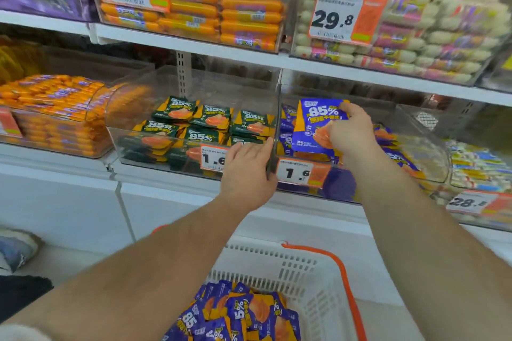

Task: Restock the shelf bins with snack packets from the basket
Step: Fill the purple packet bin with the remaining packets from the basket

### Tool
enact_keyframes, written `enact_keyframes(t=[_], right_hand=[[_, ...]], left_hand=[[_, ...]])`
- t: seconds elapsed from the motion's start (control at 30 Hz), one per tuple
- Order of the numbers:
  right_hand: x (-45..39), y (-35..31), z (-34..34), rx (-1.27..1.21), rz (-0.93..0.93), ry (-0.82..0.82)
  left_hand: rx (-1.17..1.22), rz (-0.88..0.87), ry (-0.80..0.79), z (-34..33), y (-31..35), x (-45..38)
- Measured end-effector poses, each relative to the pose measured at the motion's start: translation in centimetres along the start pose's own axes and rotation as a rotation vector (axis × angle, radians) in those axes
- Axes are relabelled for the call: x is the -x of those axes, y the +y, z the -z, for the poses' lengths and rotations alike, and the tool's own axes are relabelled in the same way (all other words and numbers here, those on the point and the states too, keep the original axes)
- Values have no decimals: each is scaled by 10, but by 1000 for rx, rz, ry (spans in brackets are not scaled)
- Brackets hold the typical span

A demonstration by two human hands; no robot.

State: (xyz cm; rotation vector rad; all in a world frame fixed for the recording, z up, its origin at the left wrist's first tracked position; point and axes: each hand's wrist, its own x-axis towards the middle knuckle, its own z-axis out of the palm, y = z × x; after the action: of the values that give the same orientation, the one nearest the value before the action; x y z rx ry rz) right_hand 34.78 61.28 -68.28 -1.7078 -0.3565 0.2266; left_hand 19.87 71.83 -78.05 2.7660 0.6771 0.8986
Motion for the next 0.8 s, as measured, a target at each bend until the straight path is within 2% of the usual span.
enact_keyframes(t=[0.1,0.33,0.43,0.53,0.73,0.8], right_hand=[[-22,5,-14,211,-26,-48],[-28,28,-47,864,43,-137],[-27,29,-50,1104,-19,-143],[-27,33,-55,1199,-62,-101],[-19,37,-56,1152,-63,-120],[-1,35,-53,1107,9,-17]], left_hand=[[-20,24,2,0,4,0],[-34,29,-1,0,4,1],[-23,26,-5,-1,5,1],[-38,32,-21,1,6,0],[-41,34,-45,-1,6,1],[-10,22,-65,2,6,0]])
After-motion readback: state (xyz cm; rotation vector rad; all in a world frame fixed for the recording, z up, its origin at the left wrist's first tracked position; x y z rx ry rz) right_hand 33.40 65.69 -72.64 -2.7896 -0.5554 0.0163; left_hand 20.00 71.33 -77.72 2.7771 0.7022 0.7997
